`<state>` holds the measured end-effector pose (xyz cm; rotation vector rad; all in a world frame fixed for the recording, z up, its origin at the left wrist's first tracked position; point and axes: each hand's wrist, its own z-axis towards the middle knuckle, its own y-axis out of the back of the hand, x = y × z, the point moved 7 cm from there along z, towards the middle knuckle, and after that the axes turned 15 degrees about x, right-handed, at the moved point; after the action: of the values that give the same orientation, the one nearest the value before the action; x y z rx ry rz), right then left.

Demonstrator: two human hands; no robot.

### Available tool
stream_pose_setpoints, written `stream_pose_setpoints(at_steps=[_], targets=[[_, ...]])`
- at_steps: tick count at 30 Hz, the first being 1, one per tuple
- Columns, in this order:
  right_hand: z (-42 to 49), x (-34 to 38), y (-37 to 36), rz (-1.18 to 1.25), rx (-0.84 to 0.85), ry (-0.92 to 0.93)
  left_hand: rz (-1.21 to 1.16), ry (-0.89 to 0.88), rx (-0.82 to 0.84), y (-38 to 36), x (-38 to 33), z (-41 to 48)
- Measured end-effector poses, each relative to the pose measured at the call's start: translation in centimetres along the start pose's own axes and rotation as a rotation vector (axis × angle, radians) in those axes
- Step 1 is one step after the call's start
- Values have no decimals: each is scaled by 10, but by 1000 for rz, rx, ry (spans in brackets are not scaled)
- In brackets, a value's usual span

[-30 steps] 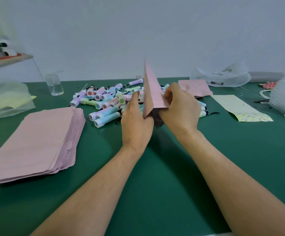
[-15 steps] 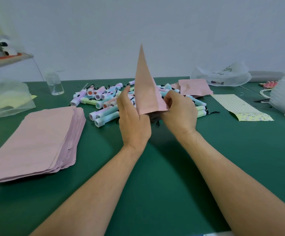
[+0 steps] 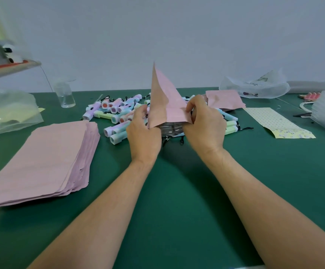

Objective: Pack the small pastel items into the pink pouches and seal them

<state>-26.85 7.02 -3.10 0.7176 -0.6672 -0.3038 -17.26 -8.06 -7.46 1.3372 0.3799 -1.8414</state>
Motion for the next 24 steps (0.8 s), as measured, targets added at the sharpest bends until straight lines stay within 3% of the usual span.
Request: stream_pose_setpoints(at_steps=[6, 10, 13, 16, 21, 24], targets=[[-2, -1, 1, 74, 20, 34, -192, -61, -9, -5, -2, -1], [-1, 1, -2, 94, 31, 41, -166, -66, 74, -14, -4, -4], [-1, 3, -1, 73, 20, 98, -94, 26, 142, -18, 2, -2], [2, -8, 6, 52, -41, 62, -19, 77, 77, -8, 6, 2], [7, -28, -1, 224, 33, -71, -34, -103, 58, -6, -10, -1], [7, -27, 2, 338, 13, -14, -88, -154, 48, -5, -16, -4]])
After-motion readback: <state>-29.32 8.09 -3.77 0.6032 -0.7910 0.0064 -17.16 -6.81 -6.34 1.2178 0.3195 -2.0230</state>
